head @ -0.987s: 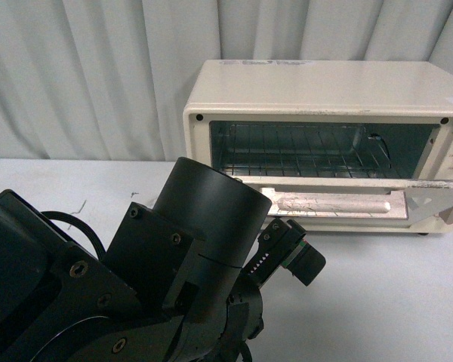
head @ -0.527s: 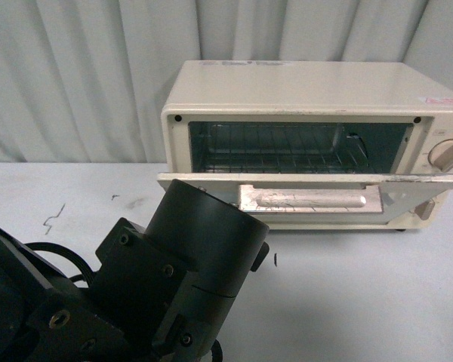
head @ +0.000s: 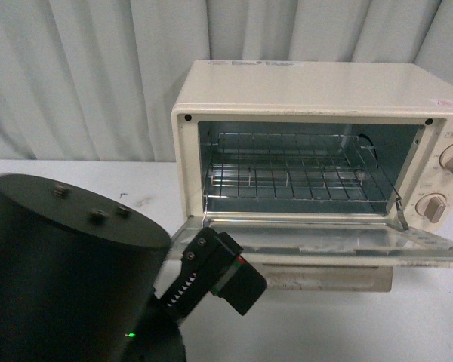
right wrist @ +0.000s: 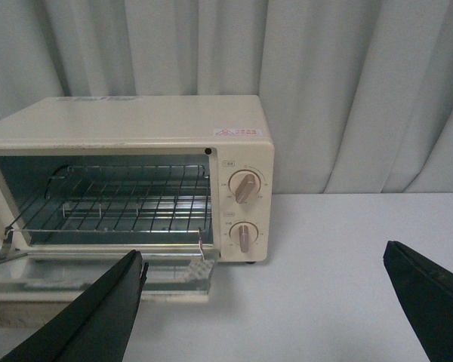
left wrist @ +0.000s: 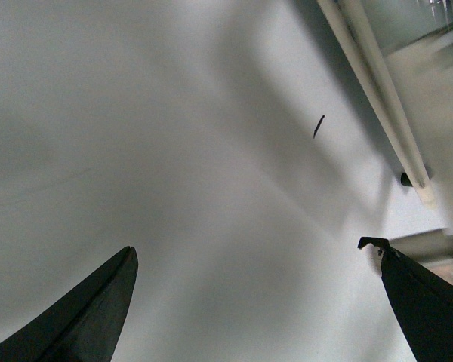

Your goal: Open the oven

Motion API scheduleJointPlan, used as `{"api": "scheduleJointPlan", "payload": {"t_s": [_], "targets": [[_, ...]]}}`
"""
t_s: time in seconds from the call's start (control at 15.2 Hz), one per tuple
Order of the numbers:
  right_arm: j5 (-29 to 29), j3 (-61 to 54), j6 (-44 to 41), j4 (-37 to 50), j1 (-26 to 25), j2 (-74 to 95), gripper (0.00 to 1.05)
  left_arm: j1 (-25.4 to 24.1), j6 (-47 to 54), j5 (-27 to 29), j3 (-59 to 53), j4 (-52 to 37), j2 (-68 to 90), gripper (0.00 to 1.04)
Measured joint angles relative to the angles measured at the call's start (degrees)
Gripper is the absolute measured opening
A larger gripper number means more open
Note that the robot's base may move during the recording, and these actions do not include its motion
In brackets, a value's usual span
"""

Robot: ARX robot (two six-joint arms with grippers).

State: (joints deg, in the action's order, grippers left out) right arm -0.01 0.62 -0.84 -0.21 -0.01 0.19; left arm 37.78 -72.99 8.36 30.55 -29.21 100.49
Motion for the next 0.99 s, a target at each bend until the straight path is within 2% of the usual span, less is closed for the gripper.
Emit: {"api": "scheduleJointPlan", "payload": {"t_s": [0.07,0.26,0.39,0.46,0.53,0.59,0.72,0.79,0.99], "targets": [[0.0,0.0,0.0,0.0,0.0,0.0,0.98,-0.7,3.1,0.4,-1.8,1.7,-4.1,0.98],[0.0,0.0,0.0,0.0,0.0,0.0,0.98,-3.1,13.6,6.7,-3.4,7.1,-19.5,0.98],[0.0,0.0,0.0,0.0,0.0,0.0,0.98,-3.6,17.0,10.0,-3.2,9.8,-26.4,0.98],[0.0,0.0,0.0,0.0,0.0,0.0,0.98,-1.9,21.0,14.7,1.0,12.8,-30.0,0.98],[0.0,0.0,0.0,0.0,0.0,0.0,0.98,-0.9,32.5,22.9,-1.7,-4.1,-30.3,0.85],[0.0,0.0,0.0,0.0,0.0,0.0,0.98,-3.2,44.9,24.2,-7.2,-11.4,-33.5,0.73],[0.0,0.0,0.0,0.0,0.0,0.0,0.98,-9.3,61.8,21.1,-14.0,-13.2,-41.0,0.51],[0.0,0.0,0.0,0.0,0.0,0.0,0.98,-11.8,66.4,18.1,-16.4,-12.3,-44.5,0.39],[0.0,0.0,0.0,0.0,0.0,0.0,0.98,-14.1,69.1,15.6,-18.4,-11.1,-47.3,0.28]]}}
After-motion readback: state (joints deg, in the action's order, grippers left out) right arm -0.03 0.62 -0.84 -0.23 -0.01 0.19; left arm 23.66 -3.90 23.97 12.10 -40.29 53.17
